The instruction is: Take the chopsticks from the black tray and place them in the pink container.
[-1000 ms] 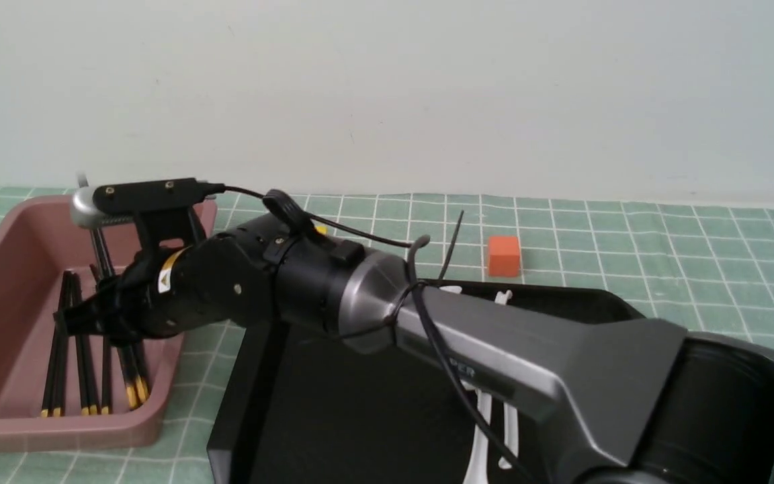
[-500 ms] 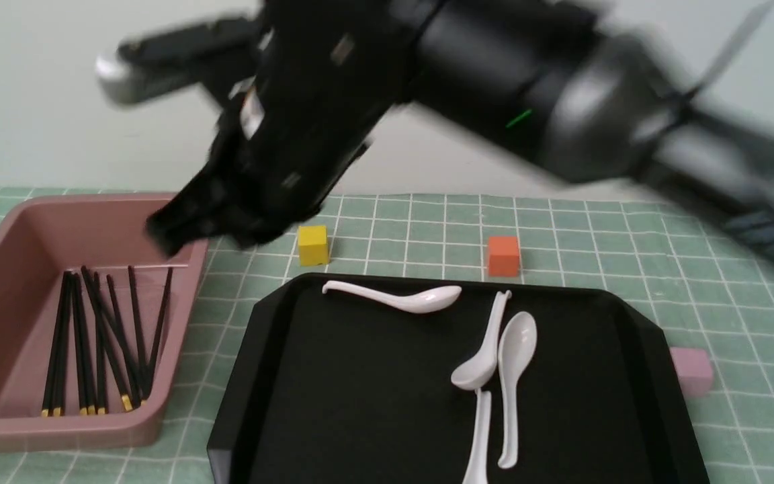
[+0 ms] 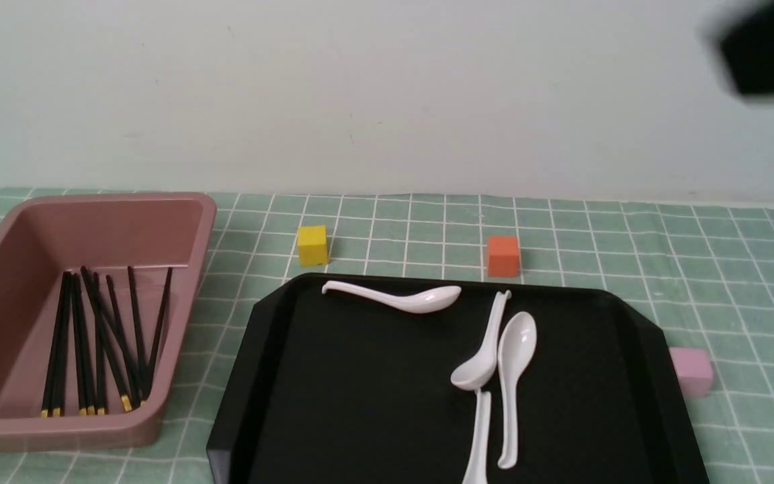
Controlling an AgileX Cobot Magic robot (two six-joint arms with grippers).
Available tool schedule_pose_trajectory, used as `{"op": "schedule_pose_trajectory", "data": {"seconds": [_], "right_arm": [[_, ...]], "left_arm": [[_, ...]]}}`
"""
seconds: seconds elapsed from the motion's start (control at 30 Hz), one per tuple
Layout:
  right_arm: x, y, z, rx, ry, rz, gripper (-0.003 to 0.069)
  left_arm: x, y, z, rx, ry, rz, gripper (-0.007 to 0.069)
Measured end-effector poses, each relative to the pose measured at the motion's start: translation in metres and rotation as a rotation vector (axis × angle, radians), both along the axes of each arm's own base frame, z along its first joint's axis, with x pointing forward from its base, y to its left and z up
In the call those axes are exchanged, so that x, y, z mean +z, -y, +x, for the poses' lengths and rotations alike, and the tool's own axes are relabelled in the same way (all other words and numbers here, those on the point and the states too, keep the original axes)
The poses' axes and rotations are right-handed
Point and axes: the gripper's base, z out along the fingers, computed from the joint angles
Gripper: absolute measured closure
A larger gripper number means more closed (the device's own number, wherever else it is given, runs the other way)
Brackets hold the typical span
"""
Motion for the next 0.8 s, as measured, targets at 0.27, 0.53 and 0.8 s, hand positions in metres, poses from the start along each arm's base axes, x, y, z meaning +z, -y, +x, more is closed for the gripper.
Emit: {"op": "schedule_pose_trajectory", "data": {"seconds": [0.27,0.53,0.8], "right_arm": [[-0.11,0.046,-0.036,0.01,0.272,0.363,0.0663],[-0.136,0.047,-0.038,0.019,0.316,0.427,0.0658],[-0.139,0.048,-0.039,0.014,0.291,0.395,0.0655]], "left_arm": [[0.0,0.0,0.0,0.0,0.0,0.0,0.0386],[0.0,0.0,0.0,0.0,0.0,0.0,0.0386],[0.0,0.0,0.0,0.0,0.0,0.0,0.0386]]}}
